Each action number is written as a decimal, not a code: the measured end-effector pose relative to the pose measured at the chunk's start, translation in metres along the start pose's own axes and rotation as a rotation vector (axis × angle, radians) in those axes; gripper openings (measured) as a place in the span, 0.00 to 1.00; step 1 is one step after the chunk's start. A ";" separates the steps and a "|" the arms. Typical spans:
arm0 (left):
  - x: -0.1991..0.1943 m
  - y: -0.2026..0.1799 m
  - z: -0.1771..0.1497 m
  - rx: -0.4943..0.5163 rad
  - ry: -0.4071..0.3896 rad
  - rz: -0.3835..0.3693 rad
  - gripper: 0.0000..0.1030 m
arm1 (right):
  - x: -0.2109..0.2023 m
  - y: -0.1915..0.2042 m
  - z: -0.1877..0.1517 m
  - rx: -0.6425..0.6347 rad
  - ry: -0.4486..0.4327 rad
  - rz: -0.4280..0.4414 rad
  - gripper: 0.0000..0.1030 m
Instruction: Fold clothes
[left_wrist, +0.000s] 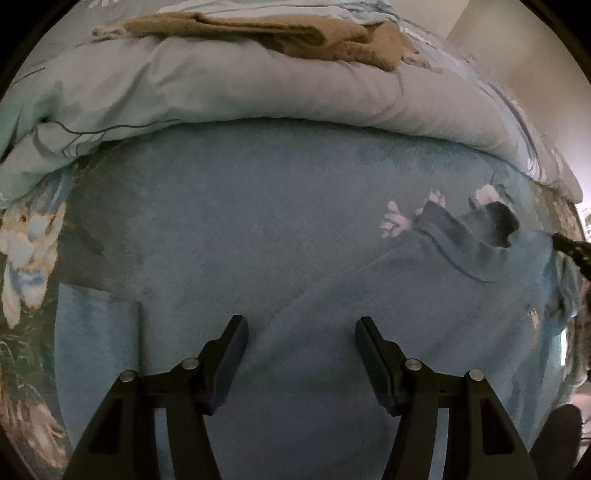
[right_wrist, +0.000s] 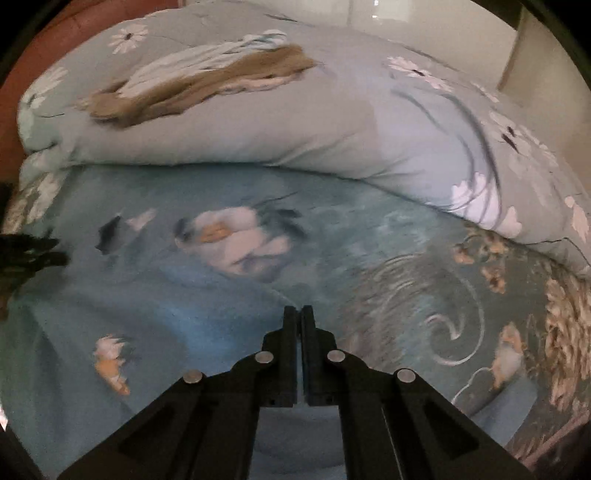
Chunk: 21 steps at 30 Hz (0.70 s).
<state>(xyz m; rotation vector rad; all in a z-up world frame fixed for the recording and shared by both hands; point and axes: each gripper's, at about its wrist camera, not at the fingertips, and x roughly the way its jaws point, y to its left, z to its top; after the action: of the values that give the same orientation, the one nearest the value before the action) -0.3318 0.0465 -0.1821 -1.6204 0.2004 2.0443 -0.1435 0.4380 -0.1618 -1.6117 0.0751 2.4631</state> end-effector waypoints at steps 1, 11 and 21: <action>-0.001 0.002 0.002 -0.007 -0.003 -0.014 0.63 | 0.009 0.000 0.001 0.000 0.022 -0.006 0.01; -0.005 -0.001 0.027 0.104 0.036 0.009 0.62 | 0.022 -0.013 0.000 0.070 0.051 0.104 0.02; -0.009 -0.001 0.049 0.156 0.082 -0.072 0.36 | 0.023 -0.014 0.015 -0.039 0.049 0.230 0.39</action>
<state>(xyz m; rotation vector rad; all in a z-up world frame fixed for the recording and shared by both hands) -0.3726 0.0651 -0.1599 -1.5924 0.3176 1.8618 -0.1637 0.4568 -0.1756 -1.7699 0.2329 2.6072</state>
